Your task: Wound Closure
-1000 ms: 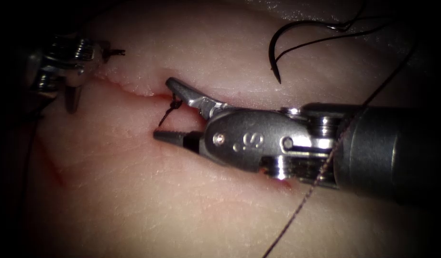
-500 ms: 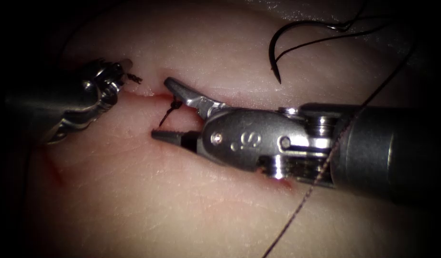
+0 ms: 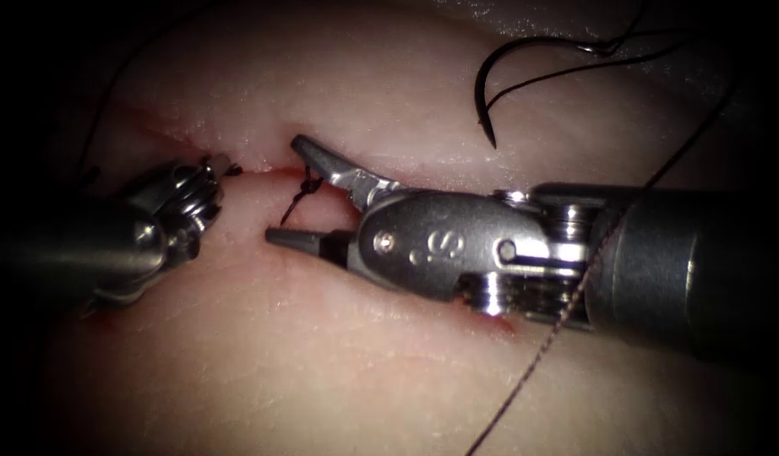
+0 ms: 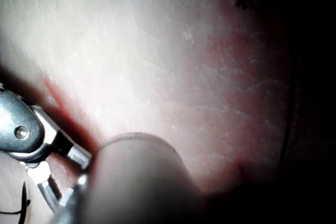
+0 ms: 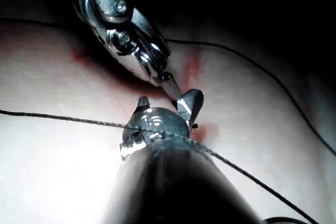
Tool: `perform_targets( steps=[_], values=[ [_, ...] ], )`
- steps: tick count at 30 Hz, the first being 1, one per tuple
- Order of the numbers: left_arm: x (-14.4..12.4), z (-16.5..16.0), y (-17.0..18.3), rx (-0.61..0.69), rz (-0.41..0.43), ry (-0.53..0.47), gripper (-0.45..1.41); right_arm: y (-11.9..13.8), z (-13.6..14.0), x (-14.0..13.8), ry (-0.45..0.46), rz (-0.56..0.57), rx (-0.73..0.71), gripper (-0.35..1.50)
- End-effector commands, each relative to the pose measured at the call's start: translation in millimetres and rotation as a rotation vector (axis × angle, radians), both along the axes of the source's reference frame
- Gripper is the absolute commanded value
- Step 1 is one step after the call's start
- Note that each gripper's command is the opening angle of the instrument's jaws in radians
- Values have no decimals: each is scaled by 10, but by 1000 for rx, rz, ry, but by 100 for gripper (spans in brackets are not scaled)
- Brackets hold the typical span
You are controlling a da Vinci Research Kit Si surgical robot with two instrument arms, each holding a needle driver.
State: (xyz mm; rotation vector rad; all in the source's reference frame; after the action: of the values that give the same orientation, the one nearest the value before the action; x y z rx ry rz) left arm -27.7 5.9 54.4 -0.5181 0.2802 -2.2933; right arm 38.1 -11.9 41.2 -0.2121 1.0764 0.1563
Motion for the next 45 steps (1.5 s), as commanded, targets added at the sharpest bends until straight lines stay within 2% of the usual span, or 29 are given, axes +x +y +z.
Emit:
perform_targets(
  steps=[1, 6, 11, 14, 17, 18, 21, 24, 25, 27, 30, 33, 34, 35, 37, 38, 39, 43, 44, 45],
  values=[
    [-10, -2, -9, 7, -13, -2, 106, 2, 3, 7, 2, -1, 0, 131],
    [-19, -17, -29, 54, -48, 9, 108, 3, 3, 6, 5, 1, 0, 130],
    [-23, -29, -39, 112, -148, -76, 106, 4, 2, 4, 6, 0, 1, 128],
    [-21, -54, -24, 175, -307, -165, 111, 5, 1, 3, 9, 1, 0, 128],
    [-17, -76, -3, 209, -416, -243, 114, 6, 0, 1, 10, 1, 2, 128],
    [-11, -89, 11, 214, -482, -292, 114, 6, -1, 0, 10, 1, 3, 126],
    [3, -110, 36, 198, -588, -338, 116, 8, -2, -1, 13, 3, 4, 126],
    [16, -130, 62, 196, -732, -403, 116, 9, -5, -3, 15, 2, 7, 126],
    [19, -136, 70, 201, -786, -436, 113, 11, -7, -5, 16, 2, 9, 125],
    [25, -143, 84, 194, -880, -513, 82, 15, -11, -10, 19, 2, 15, 125],
    [24, -144, 93, 179, -987, -578, 72, 24, -20, -23, 27, 12, 43, 125],
    [16, -137, 90, 187, -1127, -645, 52, 35, -30, -39, 42, 31, 87, 121],
    [12, -134, 88, 210, -1149, -674, 45, 37, -32, -44, 46, 37, 101, 118],
    [1, -127, 85, 255, -1193, -762, 30, 42, -38, -55, 53, 46, 136, 109],
    [-11, -120, 83, 285, -1242, -843, 25, 44, -41, -67, 43, 46, 161, 103],
    [-24, -115, 81, 309, -1286, -898, 25, 44, -42, -77, 27, 37, 173, 86],
    [-39, -110, 82, 331, -1331, -934, 25, 40, -41, -87, 9, 30, 186, 57],
    [-64, -95, 99, 357, -1400, -989, 2, 32, -34, -107, -40, -13, 202, 52],
    [-70, -89, 107, 349, -1484, -968, -3, 27, -30, -118, -39, -19, 213, 44],
    [-74, -82, 114, 349, -1551, -947, -5, 26, -28, -124, -41, -22, 222, 44]
  ],
)
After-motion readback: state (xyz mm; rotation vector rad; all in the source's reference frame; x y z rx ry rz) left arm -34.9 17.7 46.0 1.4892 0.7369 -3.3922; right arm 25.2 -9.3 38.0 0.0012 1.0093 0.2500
